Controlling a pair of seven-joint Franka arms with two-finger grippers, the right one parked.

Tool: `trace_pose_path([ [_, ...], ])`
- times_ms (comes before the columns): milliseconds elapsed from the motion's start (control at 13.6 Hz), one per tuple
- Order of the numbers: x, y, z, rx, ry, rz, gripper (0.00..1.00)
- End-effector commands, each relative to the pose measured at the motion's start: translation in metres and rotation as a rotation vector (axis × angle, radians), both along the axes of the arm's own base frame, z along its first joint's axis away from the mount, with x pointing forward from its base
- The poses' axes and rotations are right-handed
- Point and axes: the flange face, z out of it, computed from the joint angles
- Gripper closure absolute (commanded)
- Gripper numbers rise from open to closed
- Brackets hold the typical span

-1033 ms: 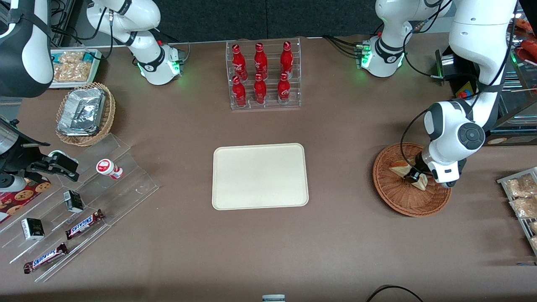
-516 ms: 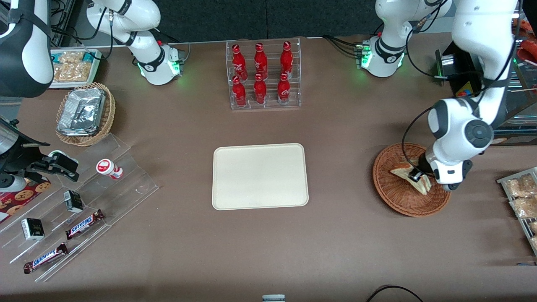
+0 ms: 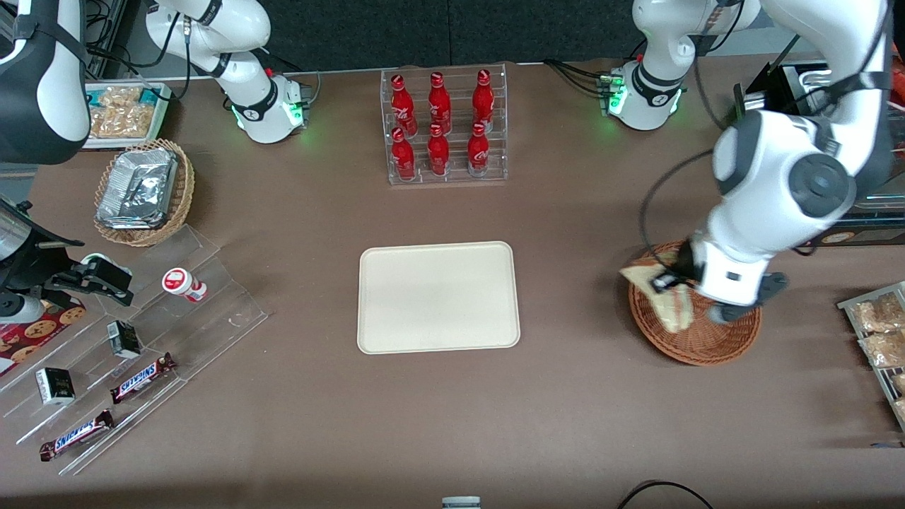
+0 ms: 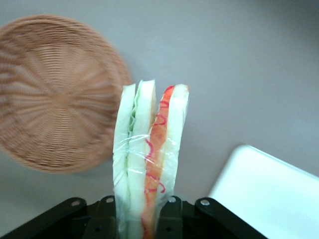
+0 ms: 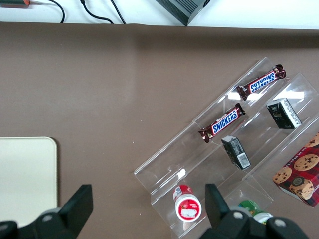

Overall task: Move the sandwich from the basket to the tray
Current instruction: 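Lift the sandwich with the left gripper and carry it over the cream tray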

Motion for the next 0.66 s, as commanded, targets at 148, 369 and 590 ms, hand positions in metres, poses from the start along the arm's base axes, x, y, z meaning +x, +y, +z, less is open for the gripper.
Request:
trace_pose_path([
  [148,-0.027,-0.144,0.012,-0.057,-0.002,-0.162,0.89],
  [369,-0.043,-0.210,-0.012,-0.039,0.005,-0.197,0.89],
  [590,-0.046,-0.272,-0.039,-0.051,0.015,-0.193,0.88],
])
